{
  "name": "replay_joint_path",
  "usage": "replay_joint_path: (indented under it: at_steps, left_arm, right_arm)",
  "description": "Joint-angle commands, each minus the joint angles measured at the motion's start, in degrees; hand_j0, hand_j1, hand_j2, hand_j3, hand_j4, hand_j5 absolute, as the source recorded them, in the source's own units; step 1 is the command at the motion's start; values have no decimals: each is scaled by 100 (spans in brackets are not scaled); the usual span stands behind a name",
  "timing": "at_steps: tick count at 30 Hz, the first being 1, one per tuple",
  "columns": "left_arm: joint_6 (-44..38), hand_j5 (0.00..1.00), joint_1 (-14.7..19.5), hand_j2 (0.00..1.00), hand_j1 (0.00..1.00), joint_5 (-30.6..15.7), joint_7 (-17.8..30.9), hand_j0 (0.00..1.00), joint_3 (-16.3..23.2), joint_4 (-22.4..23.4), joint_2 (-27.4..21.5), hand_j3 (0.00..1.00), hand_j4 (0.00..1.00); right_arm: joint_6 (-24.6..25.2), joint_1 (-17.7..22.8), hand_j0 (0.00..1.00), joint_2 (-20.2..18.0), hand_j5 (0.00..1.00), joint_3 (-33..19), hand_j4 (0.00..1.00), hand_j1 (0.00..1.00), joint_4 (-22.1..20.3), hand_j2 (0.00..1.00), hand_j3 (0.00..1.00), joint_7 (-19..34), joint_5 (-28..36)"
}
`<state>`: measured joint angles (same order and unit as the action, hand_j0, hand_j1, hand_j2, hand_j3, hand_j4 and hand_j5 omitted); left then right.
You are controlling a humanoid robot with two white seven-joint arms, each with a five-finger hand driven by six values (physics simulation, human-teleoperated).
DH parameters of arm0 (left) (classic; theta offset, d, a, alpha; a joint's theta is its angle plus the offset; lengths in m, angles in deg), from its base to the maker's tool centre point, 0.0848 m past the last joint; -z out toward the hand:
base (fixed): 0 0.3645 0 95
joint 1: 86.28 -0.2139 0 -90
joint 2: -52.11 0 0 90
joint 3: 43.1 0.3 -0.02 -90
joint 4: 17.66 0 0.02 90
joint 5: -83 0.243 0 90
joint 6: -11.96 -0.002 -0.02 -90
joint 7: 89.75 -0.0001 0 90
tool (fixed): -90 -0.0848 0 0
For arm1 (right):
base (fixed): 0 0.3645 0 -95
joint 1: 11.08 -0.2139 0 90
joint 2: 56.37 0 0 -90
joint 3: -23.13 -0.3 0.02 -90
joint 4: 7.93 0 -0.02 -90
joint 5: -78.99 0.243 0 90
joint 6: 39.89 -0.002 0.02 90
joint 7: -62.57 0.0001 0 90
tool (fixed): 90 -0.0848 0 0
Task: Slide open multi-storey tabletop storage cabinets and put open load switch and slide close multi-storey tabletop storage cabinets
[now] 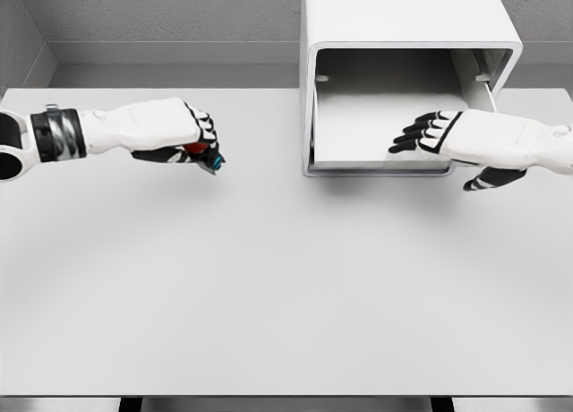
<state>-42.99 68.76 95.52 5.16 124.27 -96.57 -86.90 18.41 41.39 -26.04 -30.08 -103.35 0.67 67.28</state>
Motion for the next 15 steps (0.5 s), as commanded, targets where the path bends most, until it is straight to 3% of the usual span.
replay_joint_path:
  at_steps: [1, 7, 15]
  left_arm:
    - [-5, 39, 0, 39, 39, -5, 1, 39, -2, -168, -3, 39, 39]
    - [-5, 39, 9, 39, 39, 127, 1, 39, -2, -431, 14, 39, 39]
    - [-5, 39, 26, 39, 39, 162, -8, 39, -11, -607, 41, 39, 39]
  right_arm:
    - [190, 0, 100, -36, 100, -40, 100, 100, 14, 100, 100, -138, 46]
    - [410, 202, 100, -115, 100, -22, 100, 100, 23, 100, 100, -103, 11]
    - [217, 211, 100, -334, 100, -22, 100, 100, -47, 100, 100, -51, 2]
